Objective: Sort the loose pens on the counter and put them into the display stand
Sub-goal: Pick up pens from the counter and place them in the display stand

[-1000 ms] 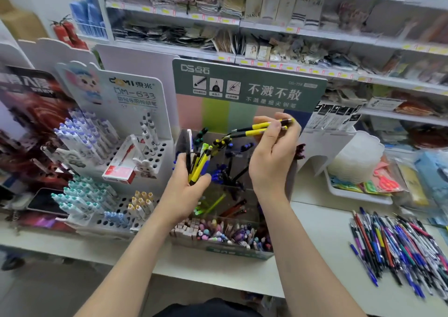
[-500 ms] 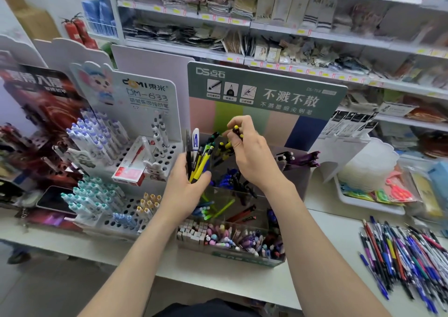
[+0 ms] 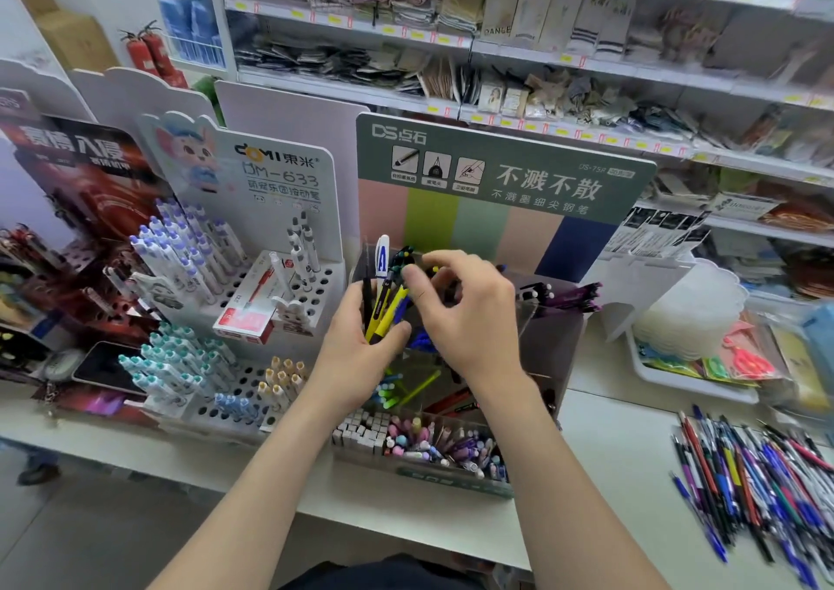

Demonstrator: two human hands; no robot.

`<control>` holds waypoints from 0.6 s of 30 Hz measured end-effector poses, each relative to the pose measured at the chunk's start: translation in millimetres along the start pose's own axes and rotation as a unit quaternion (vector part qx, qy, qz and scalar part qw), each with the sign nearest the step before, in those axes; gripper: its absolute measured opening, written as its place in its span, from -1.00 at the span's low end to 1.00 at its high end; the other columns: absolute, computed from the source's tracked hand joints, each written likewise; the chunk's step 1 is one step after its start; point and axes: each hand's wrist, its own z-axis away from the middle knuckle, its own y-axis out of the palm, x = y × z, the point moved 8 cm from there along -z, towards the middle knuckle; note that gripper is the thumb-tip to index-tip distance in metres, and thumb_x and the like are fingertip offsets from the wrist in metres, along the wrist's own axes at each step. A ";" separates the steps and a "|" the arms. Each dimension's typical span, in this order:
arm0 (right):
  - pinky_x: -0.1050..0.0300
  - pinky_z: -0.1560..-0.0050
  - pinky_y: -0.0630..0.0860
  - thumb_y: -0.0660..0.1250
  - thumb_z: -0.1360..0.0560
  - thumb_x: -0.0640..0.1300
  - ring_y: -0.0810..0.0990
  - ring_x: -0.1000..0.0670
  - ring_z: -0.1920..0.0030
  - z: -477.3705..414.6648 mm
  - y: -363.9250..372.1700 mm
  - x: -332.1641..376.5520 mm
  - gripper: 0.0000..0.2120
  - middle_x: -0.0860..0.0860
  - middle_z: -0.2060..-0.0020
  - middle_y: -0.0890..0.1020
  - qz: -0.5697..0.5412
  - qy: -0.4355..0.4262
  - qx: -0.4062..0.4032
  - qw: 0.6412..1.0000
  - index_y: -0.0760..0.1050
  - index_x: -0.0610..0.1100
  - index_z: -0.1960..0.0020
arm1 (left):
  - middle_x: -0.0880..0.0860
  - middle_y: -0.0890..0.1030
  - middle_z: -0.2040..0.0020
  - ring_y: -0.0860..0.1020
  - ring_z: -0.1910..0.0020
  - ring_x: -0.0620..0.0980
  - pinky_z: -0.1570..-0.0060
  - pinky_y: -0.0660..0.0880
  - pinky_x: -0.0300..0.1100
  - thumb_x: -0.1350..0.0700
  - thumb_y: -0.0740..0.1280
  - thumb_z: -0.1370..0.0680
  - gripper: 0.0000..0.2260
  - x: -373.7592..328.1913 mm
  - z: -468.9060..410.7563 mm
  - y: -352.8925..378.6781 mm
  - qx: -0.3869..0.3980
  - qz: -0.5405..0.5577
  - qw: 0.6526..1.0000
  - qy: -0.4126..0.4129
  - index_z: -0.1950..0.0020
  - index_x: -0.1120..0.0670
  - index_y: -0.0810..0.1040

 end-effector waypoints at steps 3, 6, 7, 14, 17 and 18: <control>0.15 0.06 0.53 0.50 -0.51 0.27 0.56 0.11 0.13 14.1 13.3 2.7 -0.59 0.12 0.14 0.62 -0.024 0.056 0.053 0.997 0.65 0.01 -0.18 | -0.11 0.68 -0.01 0.66 0.04 -0.10 0.09 0.62 -0.08 0.22 0.43 -0.63 -0.71 -12.1 3.9 11.4 0.024 -0.047 0.998 0.028 -0.26 -0.06 0.49; 0.17 0.13 0.53 0.57 -0.50 0.13 0.53 0.12 0.23 15.4 13.9 -4.1 -0.74 0.10 0.21 0.60 -0.083 0.095 0.076 0.989 0.66 0.06 -0.11 | -0.10 0.68 0.01 0.66 0.06 -0.09 0.09 0.62 -0.05 0.17 0.42 -0.63 -0.74 -14.6 4.2 16.7 0.034 -0.075 0.996 0.031 -0.25 -0.07 0.47; 0.22 0.18 0.51 0.57 -0.51 0.09 0.52 0.13 0.27 14.5 13.8 -6.6 -0.78 0.09 0.25 0.60 -0.101 0.112 0.096 0.984 0.65 0.07 -0.08 | -0.08 0.68 0.01 0.66 0.05 -0.07 0.08 0.63 -0.04 0.16 0.42 -0.63 -0.74 -14.5 4.3 16.7 0.037 -0.078 0.996 0.032 -0.25 -0.07 0.47; 0.07 0.10 0.65 0.56 -0.52 -0.04 0.63 0.08 0.27 10.1 9.7 -25.1 -0.91 0.03 0.23 0.71 -0.139 0.198 0.165 0.956 0.67 0.02 0.03 | 0.07 0.61 0.10 0.56 0.14 0.23 0.19 0.56 0.26 0.20 0.44 -0.59 -0.70 -11.8 8.3 18.5 0.067 -0.079 0.994 0.027 -0.20 -0.13 0.49; -0.12 0.00 0.69 0.57 -0.50 -0.02 0.71 -0.04 0.17 9.4 11.0 -30.0 -0.90 0.03 0.22 0.72 -0.147 0.207 0.172 0.952 0.68 0.03 0.05 | 0.04 0.63 0.07 0.59 0.12 0.19 0.15 0.59 0.24 0.18 0.45 -0.60 -0.70 -14.2 8.6 17.5 0.069 -0.077 0.994 0.026 -0.22 -0.15 0.50; -0.16 -0.02 0.69 0.57 -0.49 -0.02 0.73 -0.05 0.16 8.6 10.7 -30.8 -0.90 0.03 0.21 0.73 -0.157 0.205 0.167 0.951 0.68 0.03 0.05 | 0.02 0.64 0.05 0.61 0.10 0.16 0.11 0.60 0.23 0.16 0.46 -0.60 -0.70 -14.8 8.5 16.7 0.067 -0.080 0.994 0.025 -0.23 -0.15 0.50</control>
